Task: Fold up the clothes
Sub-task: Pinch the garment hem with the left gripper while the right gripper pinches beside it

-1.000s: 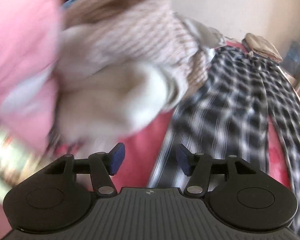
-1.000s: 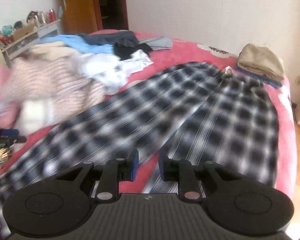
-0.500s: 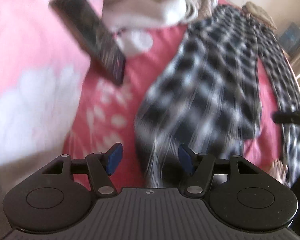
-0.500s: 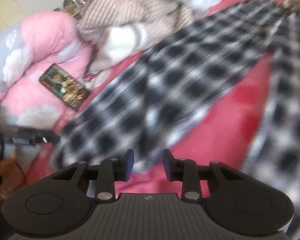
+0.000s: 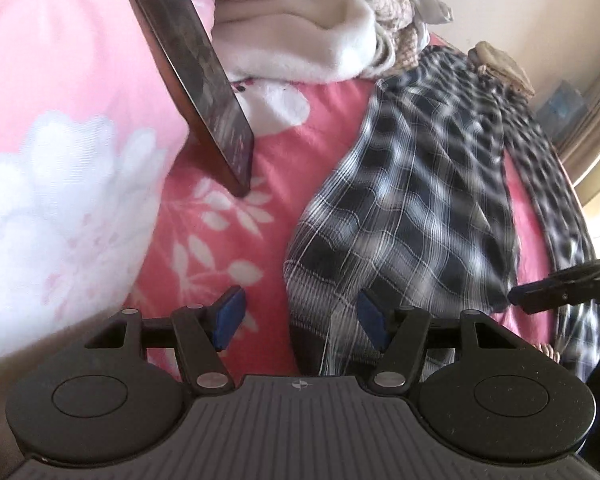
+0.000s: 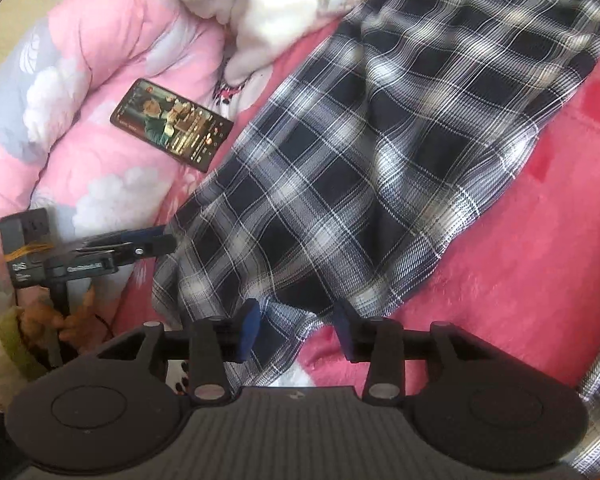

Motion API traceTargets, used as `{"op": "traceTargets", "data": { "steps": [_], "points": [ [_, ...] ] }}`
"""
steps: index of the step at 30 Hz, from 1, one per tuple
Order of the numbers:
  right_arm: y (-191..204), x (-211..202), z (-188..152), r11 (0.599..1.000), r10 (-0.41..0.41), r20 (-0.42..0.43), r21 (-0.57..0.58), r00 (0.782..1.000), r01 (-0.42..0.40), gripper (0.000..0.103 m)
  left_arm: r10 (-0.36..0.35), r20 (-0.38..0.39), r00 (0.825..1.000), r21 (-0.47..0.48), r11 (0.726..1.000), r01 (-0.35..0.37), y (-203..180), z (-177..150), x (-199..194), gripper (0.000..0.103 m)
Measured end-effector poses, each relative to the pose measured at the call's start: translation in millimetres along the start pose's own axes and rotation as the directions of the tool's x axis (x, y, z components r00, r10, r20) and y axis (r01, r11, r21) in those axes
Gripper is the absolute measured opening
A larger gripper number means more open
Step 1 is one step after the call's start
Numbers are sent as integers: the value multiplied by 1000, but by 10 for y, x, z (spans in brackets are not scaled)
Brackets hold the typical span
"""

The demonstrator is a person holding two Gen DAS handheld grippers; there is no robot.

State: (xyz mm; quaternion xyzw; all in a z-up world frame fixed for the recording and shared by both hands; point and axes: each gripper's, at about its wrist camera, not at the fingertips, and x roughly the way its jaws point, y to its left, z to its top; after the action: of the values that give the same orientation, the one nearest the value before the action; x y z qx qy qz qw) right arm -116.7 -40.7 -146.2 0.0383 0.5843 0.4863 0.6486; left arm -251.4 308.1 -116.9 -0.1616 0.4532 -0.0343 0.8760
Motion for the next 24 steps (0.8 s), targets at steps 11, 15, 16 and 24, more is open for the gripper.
{"op": "traceTargets", "data": {
  "steps": [11, 15, 16, 24],
  "points": [
    [53, -21, -53, 1000, -18, -5, -7, 1000, 18, 44, -375, 48, 926, -54, 925, 377, -116, 111, -250, 52],
    [64, -24, -60, 1000, -26, 1, -4, 1000, 26, 45, -326, -76, 942, 64, 941, 331, -267, -52, -177, 55],
    [64, -26, -61, 1000, -27, 5, -1, 1000, 27, 45, -318, -107, 942, 88, 941, 327, -310, -100, -154, 55],
    [99, -61, -70, 999, -36, 18, 1, 999, 36, 45, -107, 38, 993, 73, 992, 104, -156, -90, -341, 56]
  ]
}}
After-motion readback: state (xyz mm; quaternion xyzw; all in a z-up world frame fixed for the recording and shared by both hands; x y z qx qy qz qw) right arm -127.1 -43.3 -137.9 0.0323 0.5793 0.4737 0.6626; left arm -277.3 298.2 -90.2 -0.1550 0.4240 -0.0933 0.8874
